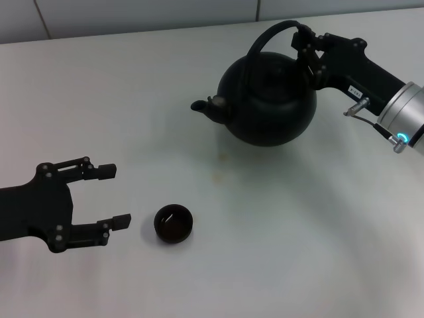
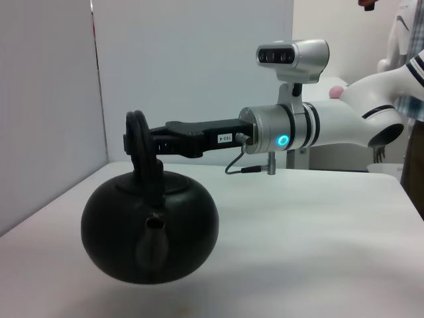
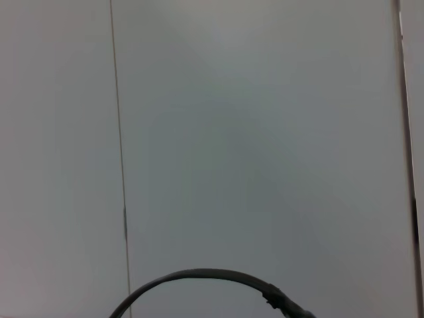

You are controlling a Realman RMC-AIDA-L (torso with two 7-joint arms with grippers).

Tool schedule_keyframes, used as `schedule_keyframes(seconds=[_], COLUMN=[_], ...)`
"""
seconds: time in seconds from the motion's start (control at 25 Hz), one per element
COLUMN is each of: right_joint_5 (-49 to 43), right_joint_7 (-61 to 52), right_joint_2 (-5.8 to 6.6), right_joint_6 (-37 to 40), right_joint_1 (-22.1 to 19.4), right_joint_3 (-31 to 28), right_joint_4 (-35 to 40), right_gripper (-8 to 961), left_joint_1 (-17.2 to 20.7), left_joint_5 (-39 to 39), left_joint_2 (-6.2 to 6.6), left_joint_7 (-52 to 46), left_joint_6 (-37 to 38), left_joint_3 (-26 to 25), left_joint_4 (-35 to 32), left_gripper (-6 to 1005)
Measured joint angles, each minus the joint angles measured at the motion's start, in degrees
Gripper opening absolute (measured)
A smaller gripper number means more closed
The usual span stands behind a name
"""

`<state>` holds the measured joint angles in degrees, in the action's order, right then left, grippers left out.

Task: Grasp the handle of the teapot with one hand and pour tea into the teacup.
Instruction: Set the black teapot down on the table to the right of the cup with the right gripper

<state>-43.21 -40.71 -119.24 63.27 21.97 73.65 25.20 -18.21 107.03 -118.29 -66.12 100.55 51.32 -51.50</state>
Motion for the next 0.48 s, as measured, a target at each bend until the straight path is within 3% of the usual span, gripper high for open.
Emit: schedule_keyframes(seconds=[0.48], right_joint_5=[-0.68], right_joint_7=[-0.19], right_joint_2=[0.01], right_joint_6=[-4.37], right_joint_1=[1.68], right_joint_3=[0.08], right_joint_4=[-1.66], right_gripper=[87], left_joint_1=[-0.44], left_joint_5=[0.05], left_joint_2=[-0.07], left_joint_7=[-0.78], left_joint_6=[0.12], left_joint_3=[0.19], left_joint_4=[0.00], left_gripper=[782])
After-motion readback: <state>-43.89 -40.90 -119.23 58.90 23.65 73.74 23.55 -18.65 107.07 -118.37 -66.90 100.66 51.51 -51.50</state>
